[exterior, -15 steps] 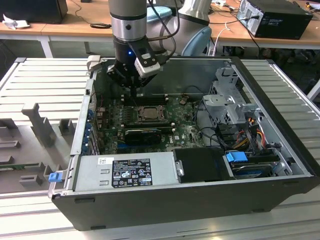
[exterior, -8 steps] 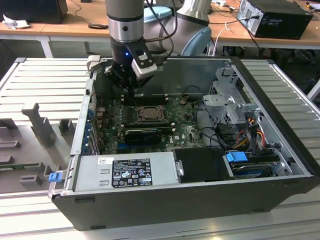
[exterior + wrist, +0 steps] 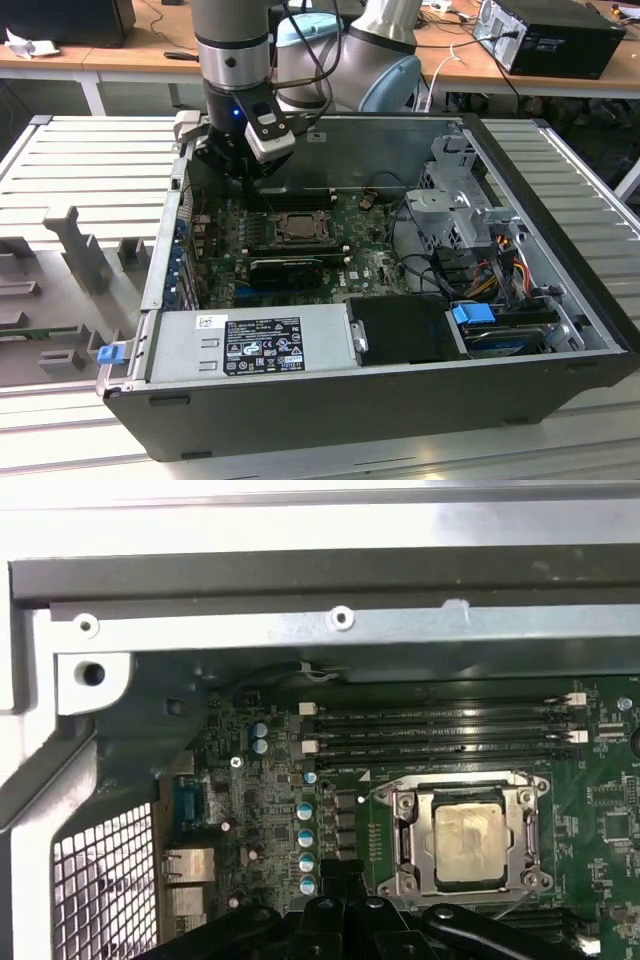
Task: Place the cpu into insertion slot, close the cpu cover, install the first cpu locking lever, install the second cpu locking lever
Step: 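Install the first cpu locking lever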
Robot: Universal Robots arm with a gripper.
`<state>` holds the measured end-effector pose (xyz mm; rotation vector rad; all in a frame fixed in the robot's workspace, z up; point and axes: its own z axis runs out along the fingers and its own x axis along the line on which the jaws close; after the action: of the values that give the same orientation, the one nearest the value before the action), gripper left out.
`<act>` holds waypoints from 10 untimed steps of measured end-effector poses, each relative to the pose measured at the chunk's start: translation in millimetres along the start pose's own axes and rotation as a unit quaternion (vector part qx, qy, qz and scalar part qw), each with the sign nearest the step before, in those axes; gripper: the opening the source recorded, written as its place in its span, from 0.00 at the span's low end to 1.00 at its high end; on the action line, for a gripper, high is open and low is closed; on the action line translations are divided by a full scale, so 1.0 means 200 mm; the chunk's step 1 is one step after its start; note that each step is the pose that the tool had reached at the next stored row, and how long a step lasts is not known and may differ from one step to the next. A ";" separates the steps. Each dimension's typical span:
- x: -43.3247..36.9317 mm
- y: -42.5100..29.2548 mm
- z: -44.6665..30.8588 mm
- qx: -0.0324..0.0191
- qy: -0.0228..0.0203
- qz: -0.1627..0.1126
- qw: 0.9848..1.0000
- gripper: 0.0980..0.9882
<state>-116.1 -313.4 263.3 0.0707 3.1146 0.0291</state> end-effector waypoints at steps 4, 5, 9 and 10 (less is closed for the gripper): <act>0.004 0.033 0.021 0.000 0.000 0.000 1.000 0.01; 0.005 0.043 0.025 0.000 0.000 0.000 1.000 0.01; 0.008 0.096 0.033 0.000 0.000 0.000 1.000 0.01; 0.009 0.109 0.035 -0.001 0.000 0.000 1.000 0.01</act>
<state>-116.9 -291.5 256.8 0.0707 3.1145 0.0310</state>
